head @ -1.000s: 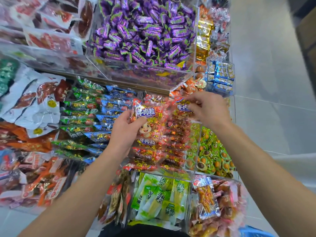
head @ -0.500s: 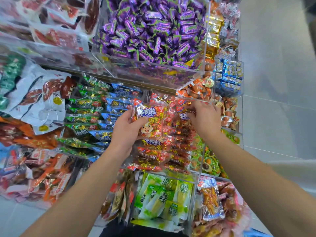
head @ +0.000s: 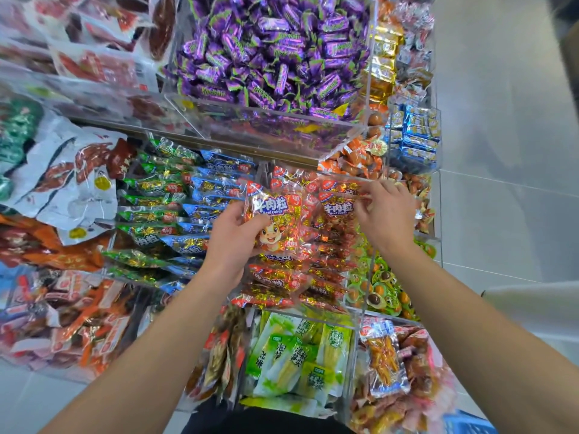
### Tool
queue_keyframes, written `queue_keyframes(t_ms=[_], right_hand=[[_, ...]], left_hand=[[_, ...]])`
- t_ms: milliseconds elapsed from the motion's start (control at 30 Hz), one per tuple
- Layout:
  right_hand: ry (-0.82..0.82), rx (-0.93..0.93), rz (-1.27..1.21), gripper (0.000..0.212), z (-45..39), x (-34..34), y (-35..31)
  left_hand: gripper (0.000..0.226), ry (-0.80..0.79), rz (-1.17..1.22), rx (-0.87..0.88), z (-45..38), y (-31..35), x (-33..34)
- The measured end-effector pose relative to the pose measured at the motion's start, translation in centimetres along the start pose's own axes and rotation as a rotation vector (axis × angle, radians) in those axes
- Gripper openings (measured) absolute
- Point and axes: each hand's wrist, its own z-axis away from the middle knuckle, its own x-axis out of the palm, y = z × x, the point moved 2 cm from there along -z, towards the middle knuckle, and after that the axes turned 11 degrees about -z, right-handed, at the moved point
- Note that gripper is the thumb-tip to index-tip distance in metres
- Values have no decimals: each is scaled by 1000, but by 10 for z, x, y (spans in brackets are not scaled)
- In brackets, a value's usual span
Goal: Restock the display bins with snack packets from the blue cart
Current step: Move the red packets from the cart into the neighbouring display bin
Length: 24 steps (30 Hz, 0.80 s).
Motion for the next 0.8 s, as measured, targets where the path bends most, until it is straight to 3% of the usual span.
queue_keyframes(t_ms=[200,333,467,533,667,800], right_hand=[[51,18,-154,28,6,-11,-1],[62,79,-451,27,13,-28,-15],[-318,-33,-645,45,19,-40,-47],[-432,-64,-625,35,20,-45,-53],[-316,18,-671,25,17,-59,-37],[-140,78,-601,23,16,-71,-11]], left_hand=[[12,-21,4,-8,2,5,6],[18,-72,-62,43,6,9,12],[30,-203,-175,151,14,16,25],[34,-219,-249,221,17,20,31],[34,-180,-370,328,16,25,24],[27,141,-711,488,7,24,-8]])
